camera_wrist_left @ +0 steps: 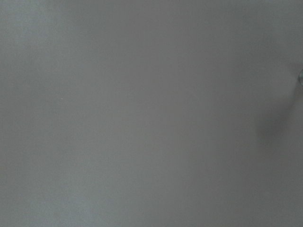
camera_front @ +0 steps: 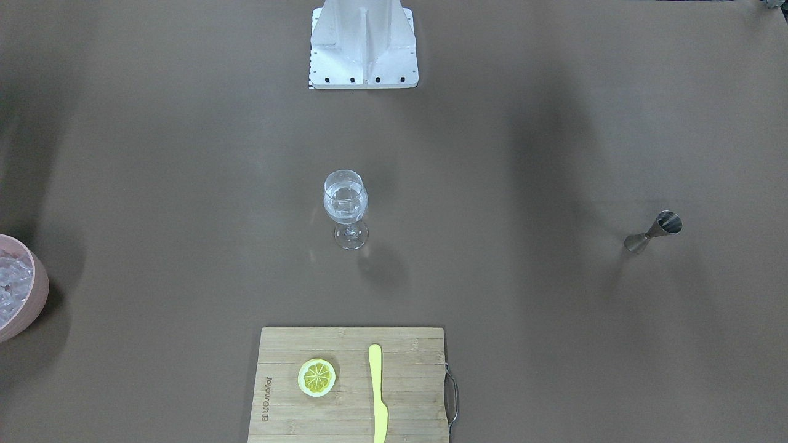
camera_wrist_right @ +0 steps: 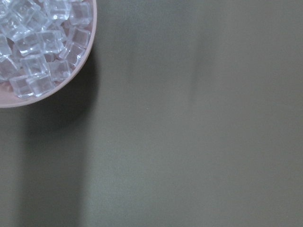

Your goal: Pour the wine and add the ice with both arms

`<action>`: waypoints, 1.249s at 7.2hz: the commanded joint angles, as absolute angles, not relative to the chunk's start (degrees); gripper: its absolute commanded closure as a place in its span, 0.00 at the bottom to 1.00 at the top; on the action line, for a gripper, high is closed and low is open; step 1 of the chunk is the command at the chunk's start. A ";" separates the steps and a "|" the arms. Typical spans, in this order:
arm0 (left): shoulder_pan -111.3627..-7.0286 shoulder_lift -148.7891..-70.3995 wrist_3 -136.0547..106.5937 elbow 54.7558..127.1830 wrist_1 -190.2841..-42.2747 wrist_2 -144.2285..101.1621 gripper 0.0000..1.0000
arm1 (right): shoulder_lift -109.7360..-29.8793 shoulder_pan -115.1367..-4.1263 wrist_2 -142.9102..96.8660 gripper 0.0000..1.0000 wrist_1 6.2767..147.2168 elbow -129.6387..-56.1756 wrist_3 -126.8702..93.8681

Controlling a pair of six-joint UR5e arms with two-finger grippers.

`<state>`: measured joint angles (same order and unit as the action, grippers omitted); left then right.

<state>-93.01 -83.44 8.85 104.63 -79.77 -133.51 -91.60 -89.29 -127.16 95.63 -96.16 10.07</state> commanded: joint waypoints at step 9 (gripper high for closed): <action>-92.64 -83.76 8.44 102.83 -79.80 -133.51 0.01 | -90.35 -89.21 -126.83 0.00 95.54 -99.23 10.02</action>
<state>-92.71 -83.68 8.52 102.97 -79.80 -133.51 -90.32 -89.25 -126.78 95.54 -99.27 9.96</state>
